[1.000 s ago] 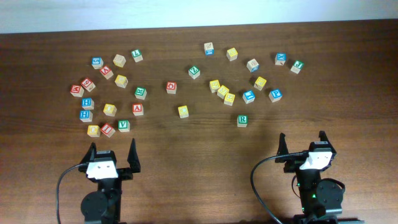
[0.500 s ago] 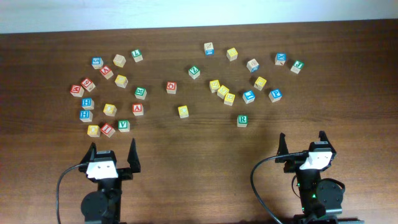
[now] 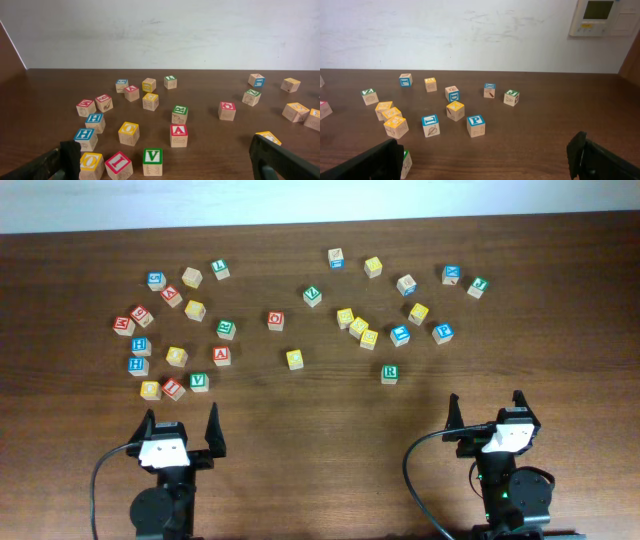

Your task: Spell out CVPR

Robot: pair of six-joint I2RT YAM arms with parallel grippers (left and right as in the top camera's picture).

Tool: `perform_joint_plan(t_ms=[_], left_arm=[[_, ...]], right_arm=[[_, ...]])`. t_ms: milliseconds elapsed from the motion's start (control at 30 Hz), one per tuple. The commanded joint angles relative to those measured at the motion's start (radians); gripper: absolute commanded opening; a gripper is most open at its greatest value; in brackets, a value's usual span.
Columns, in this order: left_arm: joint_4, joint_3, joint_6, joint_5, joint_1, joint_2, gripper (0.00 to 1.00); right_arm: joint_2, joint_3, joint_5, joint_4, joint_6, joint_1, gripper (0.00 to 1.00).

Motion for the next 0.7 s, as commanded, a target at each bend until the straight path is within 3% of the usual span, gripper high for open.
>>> perform_joint_plan(t_ms=[0,200,233,333,367,433,467,533,667], left_arm=[[0.003,-0.009,-0.005,-0.014,0.006,-0.008,0.99],[0.013,-0.008,-0.013,0.006,0.006,-0.008,0.99],[0.026,-0.008,-0.080,0.167,0.006,-0.008,0.99],[0.037,-0.008,-0.082,0.309,0.006,-0.008,0.99],[0.044,-0.008,-0.082,0.452,0.006,-0.008,0.99],[0.176,-0.008,-0.083,0.614,0.006,-0.008,0.99],[0.246,-0.008,-0.094,0.620,0.006,-0.008,0.99],[0.533,0.016,-0.190,0.585,0.006,-0.007,0.99],[0.517,0.207,-0.220,0.543,0.006,0.049,0.99]], right_arm=[[-0.008,-0.008,-0.002,-0.005,-0.003,-0.007,0.98],[-0.008,-0.008,-0.002,-0.005,-0.003,-0.007,0.98],[-0.008,-0.008,-0.002,-0.005,-0.003,-0.007,0.98],[-0.008,-0.008,-0.002,-0.005,-0.003,-0.007,0.98],[-0.008,-0.008,-0.002,-0.005,-0.003,-0.007,0.98],[-0.008,-0.008,-0.002,-0.005,-0.003,-0.007,0.98],[-0.008,-0.008,-0.002,-0.005,-0.003,-0.007,0.98],[-0.008,-0.008,-0.002,-0.005,-0.003,-0.007,0.98],[-0.008,-0.008,-0.002,-0.005,-0.003,-0.007,0.99]])
